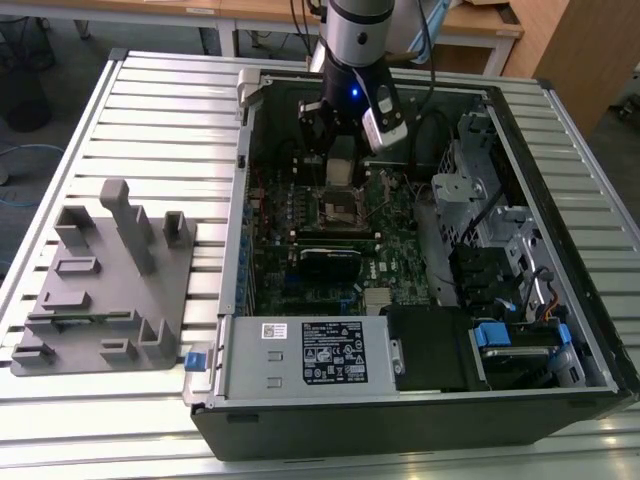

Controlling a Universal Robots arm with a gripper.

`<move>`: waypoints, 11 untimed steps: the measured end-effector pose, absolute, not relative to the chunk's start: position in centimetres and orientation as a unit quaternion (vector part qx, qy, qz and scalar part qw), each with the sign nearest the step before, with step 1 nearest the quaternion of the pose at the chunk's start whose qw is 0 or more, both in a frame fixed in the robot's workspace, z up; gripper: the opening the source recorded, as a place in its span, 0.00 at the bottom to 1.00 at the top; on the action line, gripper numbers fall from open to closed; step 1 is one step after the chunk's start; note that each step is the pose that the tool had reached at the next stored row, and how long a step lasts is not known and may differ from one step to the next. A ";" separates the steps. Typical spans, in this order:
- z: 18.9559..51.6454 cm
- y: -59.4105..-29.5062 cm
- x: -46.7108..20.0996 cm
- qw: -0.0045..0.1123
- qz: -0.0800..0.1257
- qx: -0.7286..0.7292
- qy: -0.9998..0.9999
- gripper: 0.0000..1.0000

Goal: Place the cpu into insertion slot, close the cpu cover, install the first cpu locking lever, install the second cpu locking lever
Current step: 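Place the cpu into insertion slot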

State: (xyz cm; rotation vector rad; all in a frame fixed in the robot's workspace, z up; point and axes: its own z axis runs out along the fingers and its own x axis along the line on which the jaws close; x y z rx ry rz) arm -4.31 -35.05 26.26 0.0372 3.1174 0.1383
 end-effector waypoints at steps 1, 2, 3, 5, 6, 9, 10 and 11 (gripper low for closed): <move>26.2 -35.0 -4.3 0.010 0.044 0.012 0.999 0.54; 26.2 -35.0 -4.3 0.010 0.044 0.012 0.999 0.54; 26.1 -35.0 -4.3 0.010 0.044 0.012 0.999 0.54; 25.9 -35.0 -4.3 0.010 0.044 0.012 0.999 0.54; 25.9 -35.0 -4.3 0.010 0.044 0.012 0.999 0.54; 25.9 -35.0 -4.3 0.010 0.044 0.012 0.999 0.54; 25.8 -35.0 -4.3 0.010 0.044 0.012 0.999 0.54; 25.8 -35.0 -4.3 0.010 0.044 0.012 0.999 0.54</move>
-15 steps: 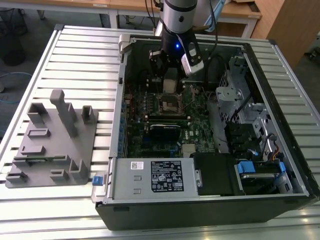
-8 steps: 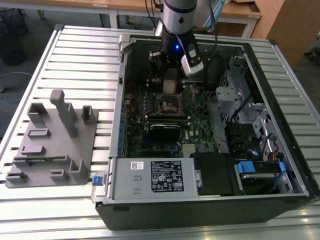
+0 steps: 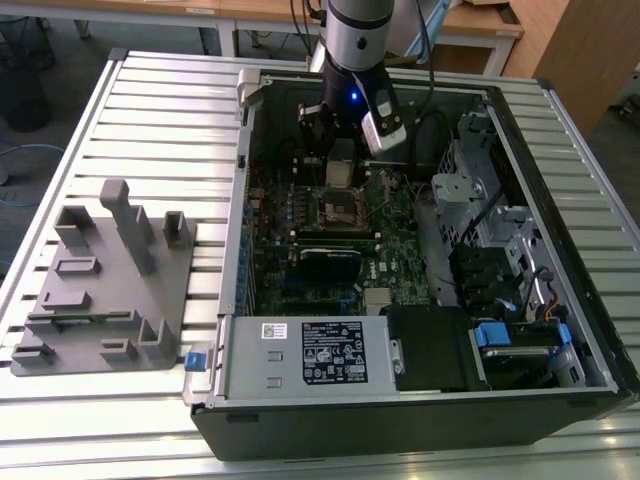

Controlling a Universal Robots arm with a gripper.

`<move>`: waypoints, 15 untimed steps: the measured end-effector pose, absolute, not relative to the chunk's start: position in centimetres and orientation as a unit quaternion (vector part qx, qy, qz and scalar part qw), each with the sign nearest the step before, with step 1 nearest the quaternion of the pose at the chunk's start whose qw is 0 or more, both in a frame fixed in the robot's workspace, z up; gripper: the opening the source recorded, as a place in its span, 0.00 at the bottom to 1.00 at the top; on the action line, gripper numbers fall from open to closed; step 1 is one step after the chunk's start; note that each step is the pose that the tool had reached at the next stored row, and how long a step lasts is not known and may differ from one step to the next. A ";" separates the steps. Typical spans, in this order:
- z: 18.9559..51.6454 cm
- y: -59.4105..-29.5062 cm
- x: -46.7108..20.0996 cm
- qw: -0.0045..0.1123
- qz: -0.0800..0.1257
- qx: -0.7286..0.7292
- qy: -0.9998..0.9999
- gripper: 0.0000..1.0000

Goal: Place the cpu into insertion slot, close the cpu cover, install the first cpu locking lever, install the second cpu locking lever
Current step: 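Place the cpu into insertion slot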

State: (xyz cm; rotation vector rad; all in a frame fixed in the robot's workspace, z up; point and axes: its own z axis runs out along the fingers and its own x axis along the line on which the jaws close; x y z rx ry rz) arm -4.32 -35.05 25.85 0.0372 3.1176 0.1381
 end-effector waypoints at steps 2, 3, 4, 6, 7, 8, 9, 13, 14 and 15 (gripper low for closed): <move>25.8 -35.0 -4.3 0.010 0.044 0.012 0.999 0.54; 25.8 -35.0 -4.3 0.010 0.044 0.012 0.999 0.54; 25.8 -35.0 -4.3 0.010 0.044 0.012 0.999 0.54; 25.8 -35.0 -4.3 0.010 0.044 0.012 0.999 0.54; 25.7 -35.0 -4.3 0.011 0.045 0.012 0.999 0.54; 25.7 -35.0 -4.3 0.010 0.044 0.012 0.999 0.54; 25.5 -35.0 -4.3 0.010 0.044 0.012 0.999 0.54; 24.9 -35.0 -4.3 0.011 0.044 0.012 0.999 0.54; 24.7 -35.0 -4.3 0.012 0.044 0.012 0.999 0.54; 24.5 -35.0 -4.3 0.012 0.044 0.012 0.999 0.54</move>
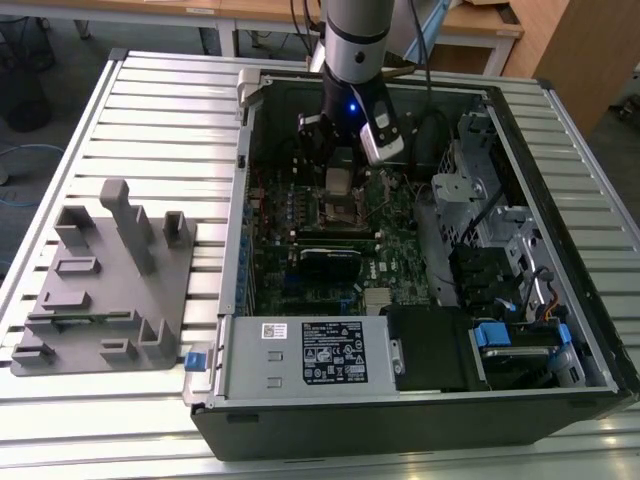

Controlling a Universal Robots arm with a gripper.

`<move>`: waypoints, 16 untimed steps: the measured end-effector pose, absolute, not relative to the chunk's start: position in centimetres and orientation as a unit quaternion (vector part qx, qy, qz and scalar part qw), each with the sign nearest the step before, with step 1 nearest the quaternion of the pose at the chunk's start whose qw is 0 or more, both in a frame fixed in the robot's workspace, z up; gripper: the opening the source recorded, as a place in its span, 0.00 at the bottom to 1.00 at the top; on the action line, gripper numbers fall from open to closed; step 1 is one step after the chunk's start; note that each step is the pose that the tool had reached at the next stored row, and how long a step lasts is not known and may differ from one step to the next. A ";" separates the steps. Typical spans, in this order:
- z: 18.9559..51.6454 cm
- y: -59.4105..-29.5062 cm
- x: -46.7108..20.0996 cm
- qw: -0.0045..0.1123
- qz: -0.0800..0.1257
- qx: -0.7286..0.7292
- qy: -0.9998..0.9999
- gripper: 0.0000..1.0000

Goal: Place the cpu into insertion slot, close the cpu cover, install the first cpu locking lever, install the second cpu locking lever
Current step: 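Place the cpu into insertion slot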

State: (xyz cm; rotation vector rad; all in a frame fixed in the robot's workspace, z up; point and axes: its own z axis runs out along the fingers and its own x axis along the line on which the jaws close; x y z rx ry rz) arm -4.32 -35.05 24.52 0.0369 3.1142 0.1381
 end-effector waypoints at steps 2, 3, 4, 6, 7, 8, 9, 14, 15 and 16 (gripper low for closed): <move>24.4 -35.0 -4.3 0.012 0.044 0.012 0.999 0.54; 24.3 -35.0 -4.2 0.012 0.044 0.012 0.999 0.54; 24.3 -35.0 -4.1 0.012 0.044 0.012 0.999 0.54; 24.2 -35.0 -3.9 0.012 0.044 0.012 0.999 0.54; 24.2 -35.0 -3.9 0.012 0.044 0.012 0.999 0.54; 24.1 -35.0 -3.9 0.012 0.044 0.012 0.999 0.54; 24.1 -35.0 -3.9 0.012 0.044 0.012 0.999 0.54; 24.0 -35.0 -3.8 0.012 0.044 0.012 0.999 0.54; 24.0 -35.0 -3.8 0.012 0.044 0.012 0.999 0.54; 24.0 -35.0 -3.8 0.012 0.044 0.012 0.999 0.54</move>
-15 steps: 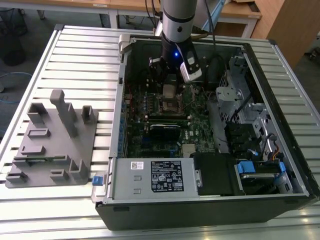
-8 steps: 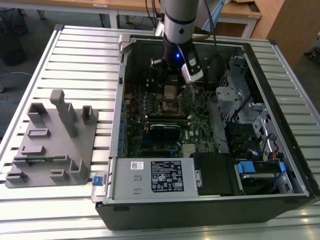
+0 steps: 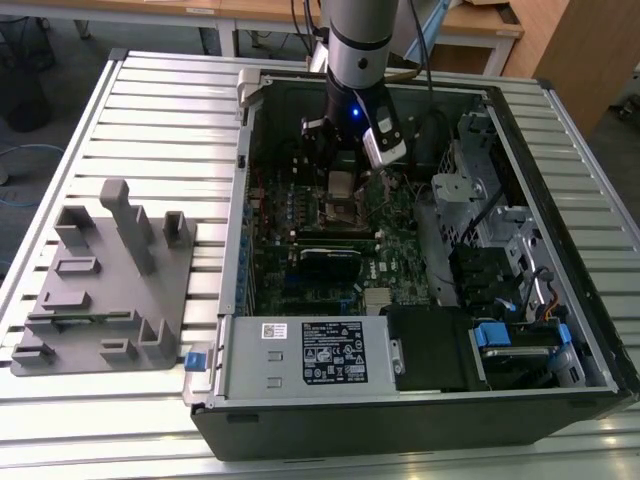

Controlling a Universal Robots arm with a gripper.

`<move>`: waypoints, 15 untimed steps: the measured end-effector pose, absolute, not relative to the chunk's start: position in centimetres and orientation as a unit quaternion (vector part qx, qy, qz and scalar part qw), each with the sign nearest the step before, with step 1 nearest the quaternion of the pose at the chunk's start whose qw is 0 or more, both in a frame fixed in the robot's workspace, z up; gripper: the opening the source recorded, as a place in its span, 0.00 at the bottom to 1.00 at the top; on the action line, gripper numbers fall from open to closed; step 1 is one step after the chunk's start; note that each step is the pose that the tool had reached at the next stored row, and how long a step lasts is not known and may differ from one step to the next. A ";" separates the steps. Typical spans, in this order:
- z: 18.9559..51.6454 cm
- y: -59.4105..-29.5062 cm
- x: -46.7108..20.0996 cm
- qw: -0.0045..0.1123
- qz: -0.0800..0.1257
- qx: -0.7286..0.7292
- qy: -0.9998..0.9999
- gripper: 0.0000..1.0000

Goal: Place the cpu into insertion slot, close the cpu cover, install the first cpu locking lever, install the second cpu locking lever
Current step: 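Place the cpu into insertion slot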

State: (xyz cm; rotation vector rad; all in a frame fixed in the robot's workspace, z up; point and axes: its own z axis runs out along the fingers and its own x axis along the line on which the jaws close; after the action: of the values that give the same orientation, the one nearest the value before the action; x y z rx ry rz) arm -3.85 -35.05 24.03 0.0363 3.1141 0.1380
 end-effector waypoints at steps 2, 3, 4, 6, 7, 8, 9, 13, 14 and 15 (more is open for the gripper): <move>23.9 -35.0 -3.8 0.012 0.045 0.012 0.999 0.54; 23.9 -35.0 -3.8 0.012 0.044 0.012 0.999 0.54; 23.9 -35.0 -3.8 0.012 0.044 0.012 0.999 0.54; 23.9 -35.0 -3.8 0.012 0.044 0.012 0.999 0.54; 23.7 -35.0 -3.8 0.012 0.044 0.012 0.999 0.54; 23.6 -35.0 -3.8 0.012 0.044 0.012 0.999 0.54; 23.6 -35.0 -3.8 0.012 0.044 0.012 0.999 0.54; 23.6 -35.0 -3.8 0.012 0.044 0.012 0.999 0.54; 23.5 -35.0 -3.8 0.012 0.044 0.012 0.999 0.54; 23.5 -35.0 -3.8 0.012 0.044 0.012 0.999 0.54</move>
State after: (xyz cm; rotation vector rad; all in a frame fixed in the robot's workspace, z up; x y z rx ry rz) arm -3.84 -35.04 23.52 0.0363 3.1138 0.1385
